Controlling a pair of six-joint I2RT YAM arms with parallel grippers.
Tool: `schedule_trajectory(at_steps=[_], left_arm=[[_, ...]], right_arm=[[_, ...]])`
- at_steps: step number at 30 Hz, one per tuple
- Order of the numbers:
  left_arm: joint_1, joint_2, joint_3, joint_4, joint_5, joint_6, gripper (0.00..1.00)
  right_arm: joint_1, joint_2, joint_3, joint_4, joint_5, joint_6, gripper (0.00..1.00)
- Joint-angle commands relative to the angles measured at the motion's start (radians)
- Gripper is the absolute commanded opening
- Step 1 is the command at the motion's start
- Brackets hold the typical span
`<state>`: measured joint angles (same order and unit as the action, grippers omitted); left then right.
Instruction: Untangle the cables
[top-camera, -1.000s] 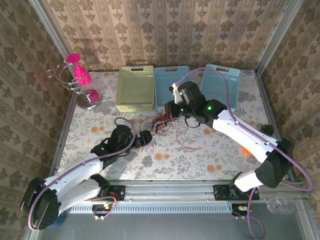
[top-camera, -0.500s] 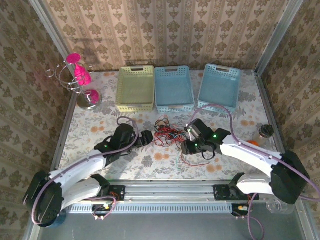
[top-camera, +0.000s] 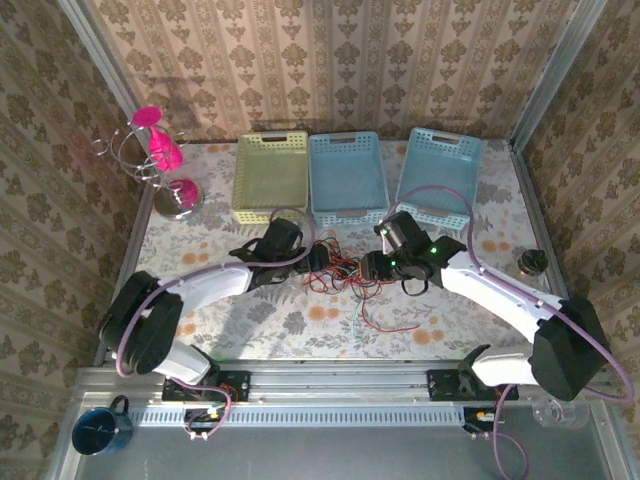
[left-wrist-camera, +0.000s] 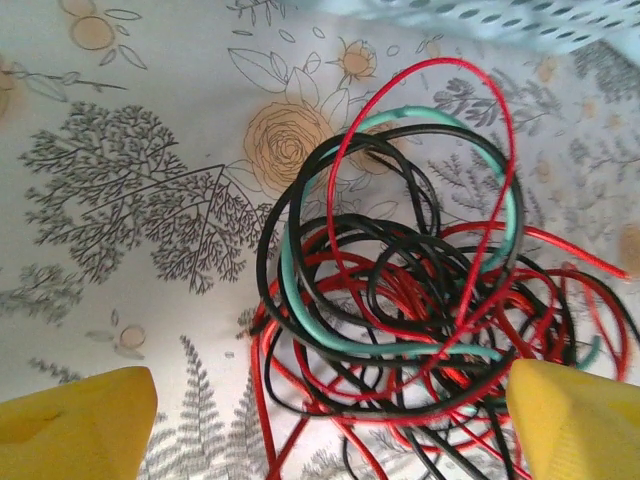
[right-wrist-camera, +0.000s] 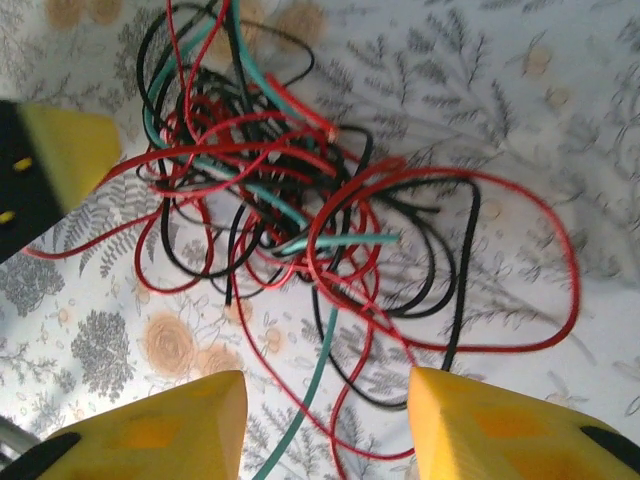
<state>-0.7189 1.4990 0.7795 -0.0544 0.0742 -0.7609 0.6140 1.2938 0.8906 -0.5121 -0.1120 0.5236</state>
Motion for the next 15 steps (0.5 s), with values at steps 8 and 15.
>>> schedule_trajectory(at_steps=[8, 15], left_arm=[[-0.010, 0.167, 0.022, 0.068, -0.019, 0.036, 0.90], [-0.009, 0.170, -0.019, 0.110, -0.016, 0.002, 0.87]], right_arm=[[0.050, -0.233, -0.308, 0.111, -0.014, 0.266, 0.56], [0.040, -0.157, -0.375, 0.392, -0.086, 0.376, 0.59]])
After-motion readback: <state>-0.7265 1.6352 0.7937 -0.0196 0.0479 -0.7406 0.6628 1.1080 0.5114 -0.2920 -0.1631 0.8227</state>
